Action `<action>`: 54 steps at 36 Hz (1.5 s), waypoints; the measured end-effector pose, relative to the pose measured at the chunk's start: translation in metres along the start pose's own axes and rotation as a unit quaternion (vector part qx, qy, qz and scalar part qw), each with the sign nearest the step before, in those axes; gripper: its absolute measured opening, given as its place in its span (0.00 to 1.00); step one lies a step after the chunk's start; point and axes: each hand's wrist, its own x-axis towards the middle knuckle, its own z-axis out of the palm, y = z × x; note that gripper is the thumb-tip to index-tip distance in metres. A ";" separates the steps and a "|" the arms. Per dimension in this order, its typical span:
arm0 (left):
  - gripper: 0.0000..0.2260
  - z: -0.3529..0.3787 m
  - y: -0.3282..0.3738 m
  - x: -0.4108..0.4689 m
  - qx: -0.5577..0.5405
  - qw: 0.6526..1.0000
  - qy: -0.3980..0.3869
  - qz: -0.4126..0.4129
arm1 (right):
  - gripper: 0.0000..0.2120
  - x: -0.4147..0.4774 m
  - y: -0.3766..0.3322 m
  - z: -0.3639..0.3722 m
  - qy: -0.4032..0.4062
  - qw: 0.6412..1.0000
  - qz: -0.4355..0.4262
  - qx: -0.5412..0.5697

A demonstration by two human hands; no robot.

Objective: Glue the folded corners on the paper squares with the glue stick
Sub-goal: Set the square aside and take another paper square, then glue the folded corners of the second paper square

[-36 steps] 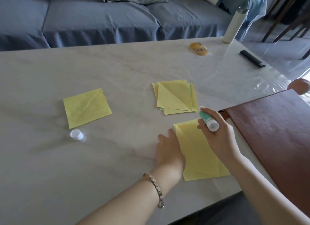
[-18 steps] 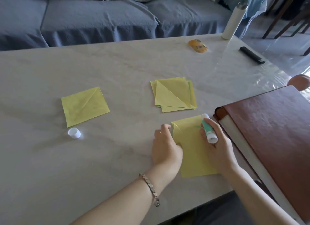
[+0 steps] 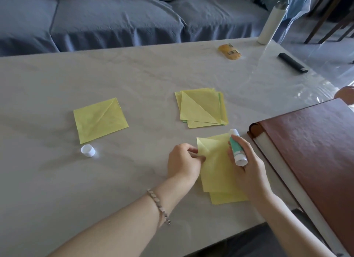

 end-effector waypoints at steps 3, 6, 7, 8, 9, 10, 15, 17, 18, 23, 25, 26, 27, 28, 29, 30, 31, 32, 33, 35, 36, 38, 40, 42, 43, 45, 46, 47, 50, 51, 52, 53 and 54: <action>0.08 -0.031 -0.010 -0.005 0.001 0.998 0.034 0.046 | 0.20 0.002 -0.015 0.008 0.009 0.999 -0.032 0.010; 0.12 -0.065 -0.030 -0.018 0.005 0.995 0.058 0.084 | 0.17 0.002 -0.038 0.021 -0.001 0.998 -0.054 0.036; 0.14 -0.075 -0.037 -0.024 0.002 0.994 0.061 0.091 | 0.17 0.002 -0.044 0.027 -0.009 0.997 -0.059 0.043; 0.16 -0.084 -0.045 -0.030 0.000 0.993 0.064 0.097 | 0.17 0.000 -0.050 0.034 -0.021 0.997 -0.062 0.049; 0.19 -0.093 -0.054 -0.035 0.002 0.992 0.069 0.103 | 0.17 -0.001 -0.055 0.041 -0.035 0.996 -0.061 0.054; 0.21 -0.101 -0.062 -0.039 0.011 0.991 0.074 0.109 | 0.18 -0.003 -0.058 0.049 -0.051 0.995 -0.058 0.056; 0.19 -0.121 -0.106 -0.045 0.136 0.975 0.113 0.135 | 0.16 -0.013 -0.072 0.087 -0.131 0.989 -0.042 0.053; 0.16 -0.123 -0.122 -0.045 0.199 0.953 0.141 0.180 | 0.17 -0.017 -0.078 0.097 -0.149 0.986 -0.033 0.065; 0.15 -0.123 -0.130 -0.045 0.226 0.938 0.156 0.211 | 0.18 -0.019 -0.081 0.101 -0.156 0.985 -0.028 0.068; 0.18 -0.127 -0.154 -0.049 0.349 0.885 0.164 0.262 | 0.17 -0.022 -0.091 0.108 -0.160 0.983 -0.013 0.089; 0.20 -0.128 -0.163 -0.050 0.384 0.866 0.125 0.296 | 0.15 -0.021 -0.093 0.106 -0.155 0.984 -0.003 0.088; 0.21 -0.128 -0.167 -0.050 0.401 0.857 0.105 0.306 | 0.15 -0.020 -0.094 0.105 -0.154 0.984 0.003 0.088; 0.23 -0.127 -0.169 -0.051 0.413 0.852 0.089 0.307 | 0.15 -0.019 -0.094 0.104 -0.153 0.984 0.006 0.088; 0.24 -0.127 -0.171 -0.052 0.420 0.850 0.079 0.308 | 0.15 -0.019 -0.094 0.103 -0.152 0.984 0.010 0.090; 0.24 -0.126 -0.171 -0.054 0.422 0.850 0.073 0.308 | 0.15 -0.018 -0.094 0.102 -0.151 0.984 0.013 0.092; 0.25 -0.125 -0.172 -0.056 0.423 0.849 0.072 0.309 | 0.15 -0.018 -0.095 0.101 -0.151 0.984 0.015 0.092; 0.24 -0.124 -0.172 -0.057 0.422 0.849 0.073 0.310 | 0.15 -0.018 -0.095 0.100 -0.152 0.984 0.015 0.090; 0.24 -0.124 -0.172 -0.058 0.418 0.848 0.079 0.316 | 0.15 -0.018 -0.095 0.100 -0.153 0.984 0.017 0.086; 0.22 -0.124 -0.172 -0.059 0.411 0.847 0.085 0.325 | 0.15 -0.018 -0.096 0.099 -0.155 0.984 0.018 0.082; 0.20 -0.126 -0.172 -0.058 0.392 0.845 0.093 0.353 | 0.15 -0.019 -0.098 0.100 -0.160 0.984 0.020 0.079; 0.19 -0.127 -0.173 -0.057 0.381 0.842 0.097 0.370 | 0.14 -0.020 -0.099 0.101 -0.161 0.984 0.022 0.079; 0.16 -0.130 -0.174 -0.053 0.369 0.837 0.104 0.390 | 0.14 -0.021 -0.101 0.103 -0.159 0.983 0.028 0.087; 0.17 -0.132 -0.175 -0.050 0.357 0.843 0.107 0.389 | 0.13 -0.022 -0.104 0.106 -0.156 0.983 0.028 0.090; 0.19 -0.133 -0.175 -0.048 0.356 0.851 0.106 0.372 | 0.12 -0.022 -0.107 0.109 -0.147 0.984 0.031 0.091; 0.21 -0.133 -0.175 -0.047 0.361 0.854 0.104 0.359 | 0.11 -0.021 -0.109 0.110 -0.141 0.985 0.034 0.093; 0.23 -0.133 -0.173 -0.047 0.373 0.860 0.101 0.333 | 0.09 -0.020 -0.112 0.112 -0.132 0.986 0.040 0.098; 0.24 -0.132 -0.173 -0.048 0.376 0.862 0.100 0.324 | 0.08 -0.020 -0.113 0.113 -0.129 0.986 0.045 0.100; 0.24 -0.130 -0.172 -0.049 0.377 0.864 0.098 0.319 | 0.07 -0.019 -0.114 0.113 -0.127 0.986 0.049 0.100; 0.24 -0.124 -0.172 -0.055 0.377 0.863 0.100 0.322 | 0.03 -0.018 -0.117 0.117 -0.126 0.987 0.052 0.085; 0.23 -0.122 -0.172 -0.057 0.378 0.860 0.102 0.327 | 0.02 -0.017 -0.118 0.119 -0.128 0.987 0.052 0.077; 0.23 -0.121 -0.172 -0.057 0.378 0.858 0.104 0.332 | 0.03 -0.017 -0.120 0.122 -0.131 0.988 0.050 0.069; 0.22 -0.120 -0.172 -0.058 0.378 0.857 0.104 0.335 | 0.06 -0.016 -0.121 0.125 -0.135 0.988 0.050 0.059; 0.22 -0.121 -0.172 -0.058 0.377 0.857 0.103 0.336 | 0.09 -0.016 -0.122 0.128 -0.139 0.988 0.052 0.048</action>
